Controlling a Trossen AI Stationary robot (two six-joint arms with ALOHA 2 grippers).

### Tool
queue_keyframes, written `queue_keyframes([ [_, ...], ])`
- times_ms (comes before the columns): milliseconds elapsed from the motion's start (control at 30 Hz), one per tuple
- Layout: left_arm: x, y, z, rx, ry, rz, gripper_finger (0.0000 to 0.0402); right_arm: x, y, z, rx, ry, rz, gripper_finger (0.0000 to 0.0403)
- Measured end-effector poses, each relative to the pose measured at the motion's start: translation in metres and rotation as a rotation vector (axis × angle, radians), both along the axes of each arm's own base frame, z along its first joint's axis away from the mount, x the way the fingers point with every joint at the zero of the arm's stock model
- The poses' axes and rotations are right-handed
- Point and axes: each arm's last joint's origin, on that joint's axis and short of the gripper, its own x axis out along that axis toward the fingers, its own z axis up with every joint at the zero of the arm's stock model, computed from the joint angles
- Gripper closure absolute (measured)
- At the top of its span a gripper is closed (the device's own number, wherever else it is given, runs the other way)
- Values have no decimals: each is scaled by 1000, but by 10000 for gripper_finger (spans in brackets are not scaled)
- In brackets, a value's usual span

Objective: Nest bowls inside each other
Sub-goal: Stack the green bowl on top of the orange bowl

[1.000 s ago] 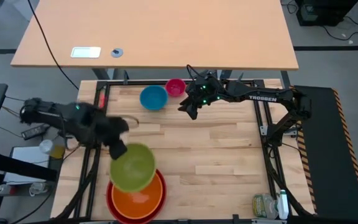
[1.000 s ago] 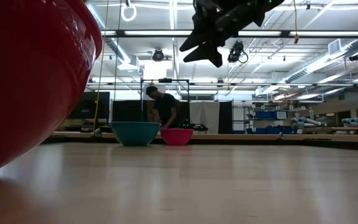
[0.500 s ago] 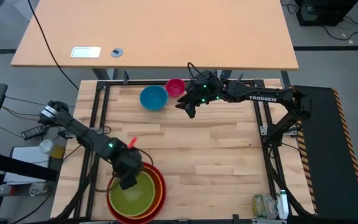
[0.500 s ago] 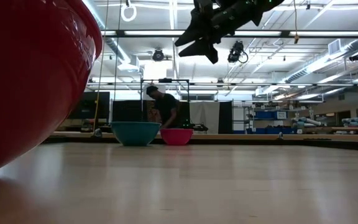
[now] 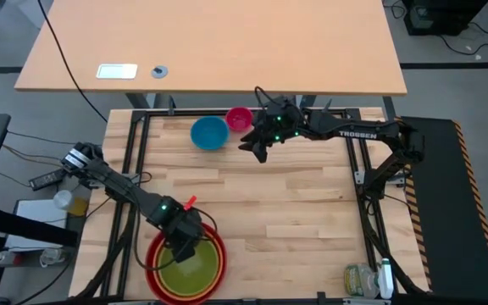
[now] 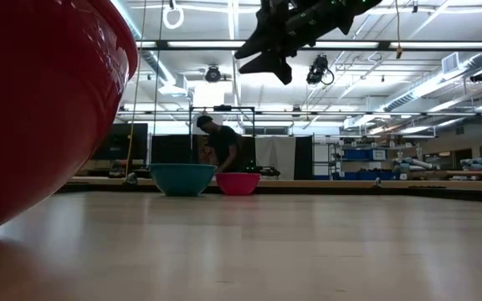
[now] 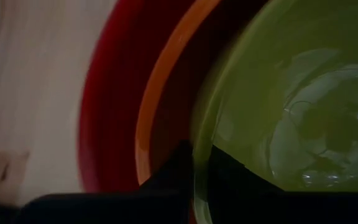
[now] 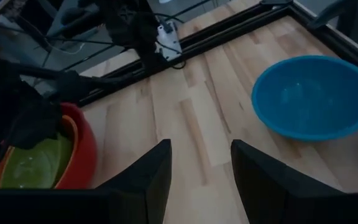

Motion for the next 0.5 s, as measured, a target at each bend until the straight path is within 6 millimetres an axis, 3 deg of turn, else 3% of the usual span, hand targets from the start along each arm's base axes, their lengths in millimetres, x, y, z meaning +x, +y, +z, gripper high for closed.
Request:
queue_keyframes([
  [167, 1, -1, 0, -15, -4, 5, 333, 2, 7, 0, 2, -12, 77, 229],
  [500, 5, 5, 6, -96, 58, 97, 195, 2, 10, 0, -28, -14, 121, 229],
])
